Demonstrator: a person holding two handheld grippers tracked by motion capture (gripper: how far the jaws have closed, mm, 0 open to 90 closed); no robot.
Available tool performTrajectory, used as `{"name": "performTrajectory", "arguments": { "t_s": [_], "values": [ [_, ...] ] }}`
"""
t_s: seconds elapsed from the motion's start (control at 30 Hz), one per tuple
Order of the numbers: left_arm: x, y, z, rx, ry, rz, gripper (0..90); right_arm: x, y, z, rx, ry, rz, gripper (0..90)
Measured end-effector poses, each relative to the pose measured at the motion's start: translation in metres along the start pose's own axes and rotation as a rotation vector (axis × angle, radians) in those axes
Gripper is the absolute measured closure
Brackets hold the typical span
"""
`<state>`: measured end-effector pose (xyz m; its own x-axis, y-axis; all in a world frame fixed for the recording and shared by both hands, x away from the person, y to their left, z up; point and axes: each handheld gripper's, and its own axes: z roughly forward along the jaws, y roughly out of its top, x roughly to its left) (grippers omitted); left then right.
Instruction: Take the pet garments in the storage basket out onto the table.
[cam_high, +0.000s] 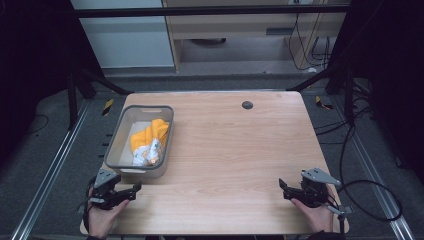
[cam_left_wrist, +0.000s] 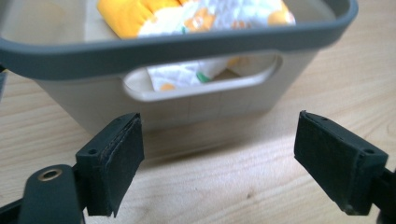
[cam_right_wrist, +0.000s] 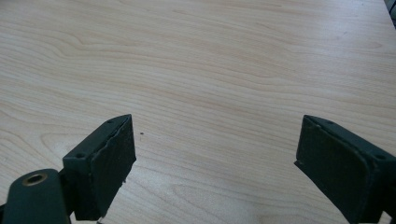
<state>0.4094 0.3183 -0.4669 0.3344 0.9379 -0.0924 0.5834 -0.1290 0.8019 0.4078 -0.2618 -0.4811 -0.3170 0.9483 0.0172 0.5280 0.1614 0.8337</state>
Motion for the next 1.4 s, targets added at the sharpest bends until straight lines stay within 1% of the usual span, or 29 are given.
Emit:
{"name": "performTrajectory", "arguments": {
  "t_s": [0.07,0.13,0.23,0.3,0.33,0.47,0.5,0.67,0.7,0.77,0.93,0.97,1.0,1.1,1.2,1.37,1.4],
  "values": [
    [0.0,0.001,-0.001,-0.006,-0.003,-0.001,15.5,0.0,0.0,0.0,0.005,-0.007,-0.003,13.0],
    [-0.001,0.002,-0.002,-0.013,0.003,0.004,15.5,-0.001,-0.001,-0.001,0.006,-0.021,-0.009,14.5],
    [-0.003,0.006,-0.005,-0.034,-0.008,0.001,15.5,-0.005,-0.001,-0.001,0.002,-0.028,-0.004,14.6],
    [-0.004,0.007,-0.006,-0.043,-0.009,0.002,15.6,-0.004,-0.002,-0.001,0.007,-0.024,0.004,14.6],
    [-0.005,0.008,-0.007,-0.049,-0.016,-0.001,15.6,-0.005,-0.002,0.0,0.011,-0.028,-0.01,14.6],
    [-0.006,0.01,-0.01,-0.06,-0.019,0.001,16.2,-0.003,-0.002,0.0,0.008,-0.027,-0.017,14.8],
    [-0.007,0.012,-0.012,-0.071,-0.022,0.003,16.3,-0.003,-0.002,0.0,0.004,-0.025,-0.017,14.8],
    [-0.009,0.015,-0.016,-0.089,-0.022,0.003,16.6,-0.003,-0.002,0.0,0.006,-0.025,-0.015,14.8],
    [-0.009,0.016,-0.017,-0.099,-0.014,0.004,16.6,-0.003,-0.002,0.0,0.004,-0.026,-0.019,14.8],
    [-0.011,0.019,-0.018,-0.11,-0.018,-0.005,16.7,-0.002,-0.002,0.0,0.01,-0.019,-0.015,14.8],
    [-0.014,0.023,-0.019,-0.113,-0.025,-0.005,16.7,-0.003,-0.003,0.001,0.006,-0.019,-0.018,14.7],
    [-0.014,0.023,-0.019,-0.114,-0.029,-0.004,16.7,-0.003,-0.003,0.0,0.003,-0.021,-0.019,14.7],
    [-0.015,0.026,-0.02,-0.115,-0.03,0.005,16.7,-0.002,-0.002,0.0,0.003,-0.015,-0.011,14.6],
    [-0.015,0.029,-0.02,-0.118,-0.032,0.008,16.7,-0.002,-0.002,0.0,0.001,-0.018,-0.018,14.6],
    [-0.014,0.033,-0.022,-0.127,-0.035,0.011,16.7,-0.002,-0.003,0.0,0.002,-0.021,-0.02,14.5],
    [-0.012,0.039,-0.025,-0.141,-0.035,0.004,16.7,-0.002,-0.003,0.0,0.002,-0.021,-0.027,14.1],
    [-0.011,0.042,-0.025,-0.142,-0.036,0.006,16.7,-0.002,-0.003,0.0,0.001,-0.021,-0.028,14.1]
  ]
}}
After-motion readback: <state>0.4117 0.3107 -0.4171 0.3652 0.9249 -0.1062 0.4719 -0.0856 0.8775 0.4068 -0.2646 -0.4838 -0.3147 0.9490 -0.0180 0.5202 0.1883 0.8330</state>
